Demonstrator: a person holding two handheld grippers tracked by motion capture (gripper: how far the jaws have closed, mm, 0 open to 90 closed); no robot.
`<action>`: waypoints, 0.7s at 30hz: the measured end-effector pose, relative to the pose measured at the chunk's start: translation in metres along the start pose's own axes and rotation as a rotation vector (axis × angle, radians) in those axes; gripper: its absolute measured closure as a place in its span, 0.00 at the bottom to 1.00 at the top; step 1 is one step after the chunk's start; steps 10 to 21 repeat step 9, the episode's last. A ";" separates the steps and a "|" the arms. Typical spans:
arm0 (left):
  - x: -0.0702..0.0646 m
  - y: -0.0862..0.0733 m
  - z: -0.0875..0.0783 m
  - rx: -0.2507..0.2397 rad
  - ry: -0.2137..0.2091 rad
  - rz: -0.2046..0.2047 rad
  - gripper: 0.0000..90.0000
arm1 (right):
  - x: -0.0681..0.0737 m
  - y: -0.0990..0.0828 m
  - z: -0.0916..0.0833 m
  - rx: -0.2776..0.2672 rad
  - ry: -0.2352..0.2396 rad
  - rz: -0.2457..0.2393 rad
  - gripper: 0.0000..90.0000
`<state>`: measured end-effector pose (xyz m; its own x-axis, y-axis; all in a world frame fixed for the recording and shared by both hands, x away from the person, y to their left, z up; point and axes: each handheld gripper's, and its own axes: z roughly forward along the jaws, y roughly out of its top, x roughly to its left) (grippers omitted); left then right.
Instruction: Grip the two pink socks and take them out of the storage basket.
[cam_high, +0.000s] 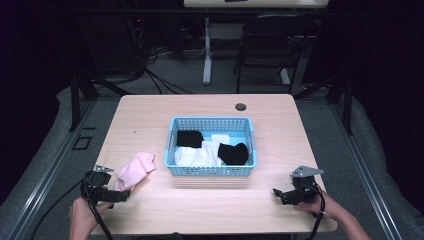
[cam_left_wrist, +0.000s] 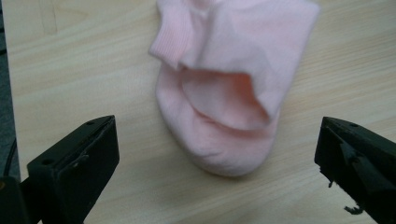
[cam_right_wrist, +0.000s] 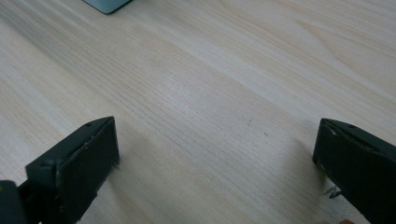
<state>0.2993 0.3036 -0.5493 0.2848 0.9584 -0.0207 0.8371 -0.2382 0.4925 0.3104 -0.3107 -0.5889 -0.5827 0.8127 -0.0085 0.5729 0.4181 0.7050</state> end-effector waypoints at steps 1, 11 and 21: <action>0.000 -0.002 0.003 0.010 0.004 0.003 0.00 | 0.000 0.000 0.000 0.000 0.000 0.000 0.00; 0.001 -0.005 0.011 0.022 0.000 0.009 0.00 | 0.000 0.000 0.000 0.001 0.000 -0.004 0.00; 0.001 -0.005 0.011 0.022 0.000 0.009 0.00 | 0.000 0.000 0.000 0.001 0.000 -0.004 0.00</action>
